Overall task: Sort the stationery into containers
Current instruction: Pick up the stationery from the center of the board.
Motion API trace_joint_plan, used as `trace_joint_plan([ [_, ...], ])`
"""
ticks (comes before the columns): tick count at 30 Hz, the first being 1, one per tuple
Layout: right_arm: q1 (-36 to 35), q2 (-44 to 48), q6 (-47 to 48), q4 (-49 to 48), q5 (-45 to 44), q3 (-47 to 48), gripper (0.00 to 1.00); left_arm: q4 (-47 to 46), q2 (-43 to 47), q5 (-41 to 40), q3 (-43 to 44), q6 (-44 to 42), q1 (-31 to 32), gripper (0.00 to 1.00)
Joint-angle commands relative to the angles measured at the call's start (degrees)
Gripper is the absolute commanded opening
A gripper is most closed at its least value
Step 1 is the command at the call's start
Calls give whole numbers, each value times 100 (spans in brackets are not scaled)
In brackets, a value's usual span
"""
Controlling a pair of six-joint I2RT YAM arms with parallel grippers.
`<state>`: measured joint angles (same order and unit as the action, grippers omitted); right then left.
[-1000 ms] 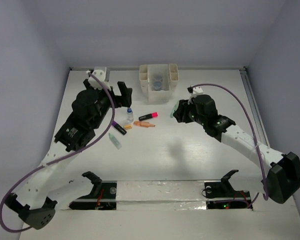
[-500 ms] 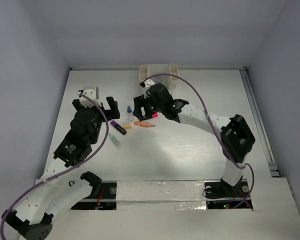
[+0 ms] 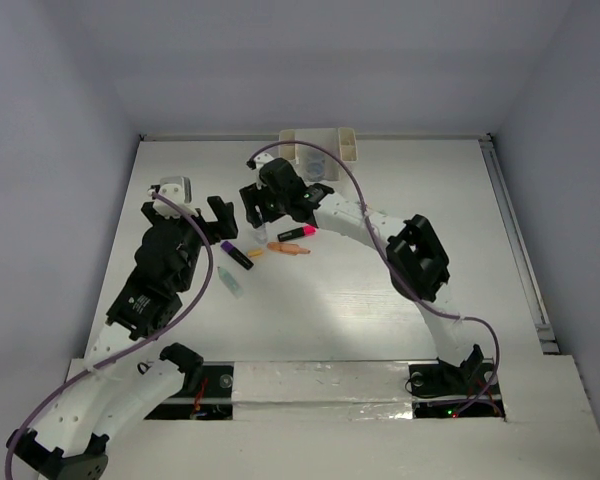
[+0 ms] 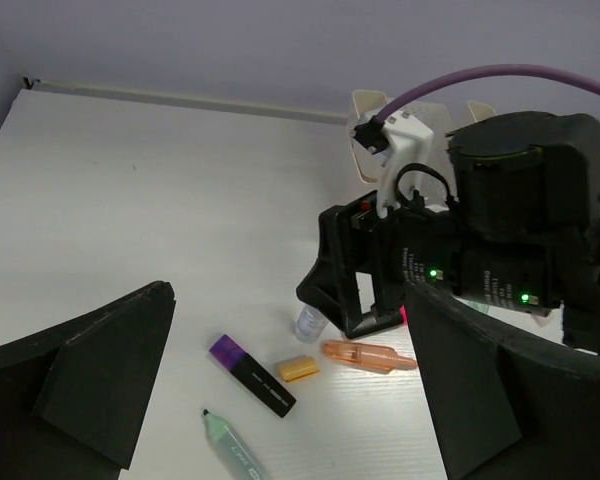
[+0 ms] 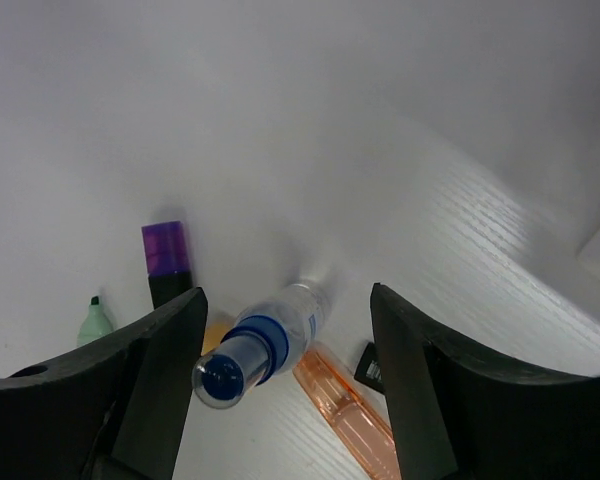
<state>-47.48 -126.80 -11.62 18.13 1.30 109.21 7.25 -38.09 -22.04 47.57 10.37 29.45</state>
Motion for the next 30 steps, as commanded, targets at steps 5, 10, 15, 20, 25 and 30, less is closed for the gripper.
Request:
trace_joint_plan([
  [5, -191, -152, 116, 331, -411, 444, 62, -347, 56, 165, -29, 18, -27, 99],
  [10, -253, -38, 142, 297, -657, 286, 40, -338, 56, 165, -29, 18, -27, 99],
  [15, -305, 15, 81, 86, -710, 329, 17, -338, 65, 113, -46, 9, -80, 99],
  [20, -305, 366, 334, -555, -1236, 539, 10, -329, 21, 86, -55, 9, -80, 99],
  [25, 124, 806, 511, -811, -1396, 978, 9, -320, -6, 112, -55, 0, -80, 99],
  [30, 1001, 1157, 415, -855, -1238, 1032, 9, -329, -41, 130, -64, -9, -80, 99],
])
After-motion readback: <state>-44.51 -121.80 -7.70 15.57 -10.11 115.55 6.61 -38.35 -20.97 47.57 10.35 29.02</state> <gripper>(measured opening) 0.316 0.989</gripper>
